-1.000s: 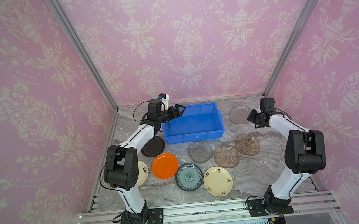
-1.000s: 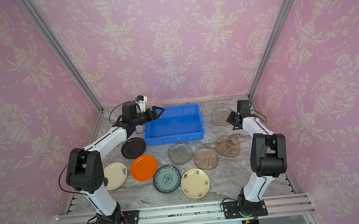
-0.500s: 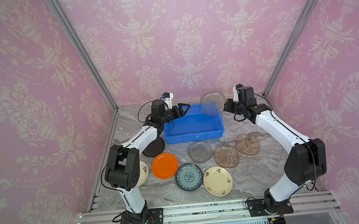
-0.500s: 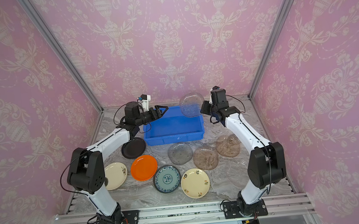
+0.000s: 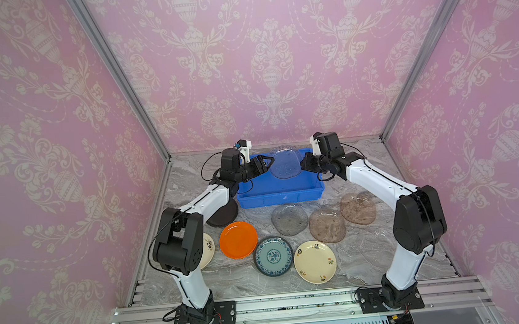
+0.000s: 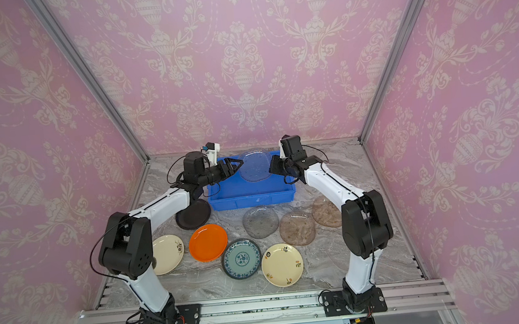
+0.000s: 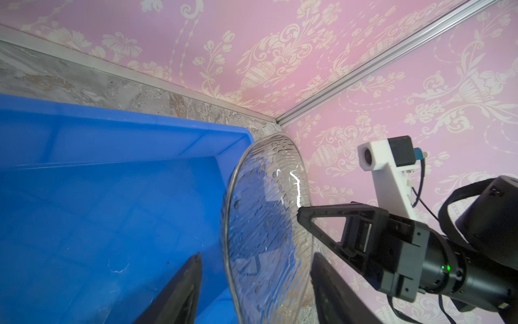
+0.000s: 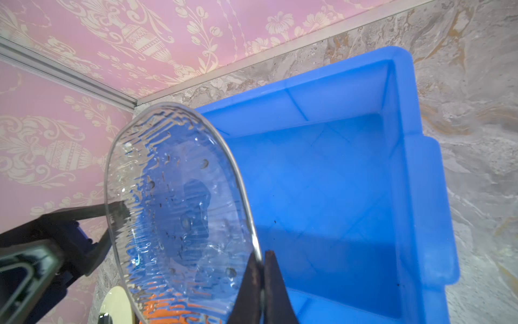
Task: Place the plates into the plastic bin on the countertop
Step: 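Carry the clear plate over the bin with the right gripper beside the left gripper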
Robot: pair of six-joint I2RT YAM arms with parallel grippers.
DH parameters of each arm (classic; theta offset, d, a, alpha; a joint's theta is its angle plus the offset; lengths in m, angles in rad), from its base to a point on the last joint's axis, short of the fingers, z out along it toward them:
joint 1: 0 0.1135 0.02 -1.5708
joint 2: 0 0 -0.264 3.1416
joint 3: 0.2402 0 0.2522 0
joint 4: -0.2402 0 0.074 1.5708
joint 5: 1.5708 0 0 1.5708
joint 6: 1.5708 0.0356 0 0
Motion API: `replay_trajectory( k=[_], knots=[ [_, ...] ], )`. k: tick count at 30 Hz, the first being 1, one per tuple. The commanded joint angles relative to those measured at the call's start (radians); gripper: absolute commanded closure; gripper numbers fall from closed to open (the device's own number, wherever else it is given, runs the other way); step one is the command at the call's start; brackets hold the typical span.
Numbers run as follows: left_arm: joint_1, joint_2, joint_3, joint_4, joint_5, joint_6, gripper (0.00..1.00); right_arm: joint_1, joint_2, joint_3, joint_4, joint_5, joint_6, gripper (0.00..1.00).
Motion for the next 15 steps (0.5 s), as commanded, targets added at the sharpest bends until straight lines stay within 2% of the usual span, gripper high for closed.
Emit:
replay_trajectory(
  k=[1,5,8,12,14,15],
  knots=[
    [-0.007,0.014,-0.019,-0.026,-0.035,0.002,0.39,0.015,0.013,0.035,0.037,-0.032,0.024,1.0],
    [-0.007,0.025,-0.019,-0.031,-0.047,-0.002,0.55,0.032,0.028,0.05,0.032,-0.033,0.024,1.0],
    [-0.007,0.033,-0.015,-0.033,-0.053,-0.006,0.74,0.039,0.042,0.057,0.031,-0.039,0.025,1.0],
    [-0.007,0.038,-0.005,-0.058,-0.06,0.001,0.88,0.043,0.057,0.061,0.042,-0.054,0.027,1.0],
    [-0.007,0.038,0.0,-0.072,-0.064,0.007,0.94,0.042,0.067,0.064,0.053,-0.07,0.027,0.85],
    [-0.006,0.038,0.003,-0.083,-0.065,0.013,0.96,0.043,0.073,0.066,0.061,-0.077,0.027,0.75]
  ],
)
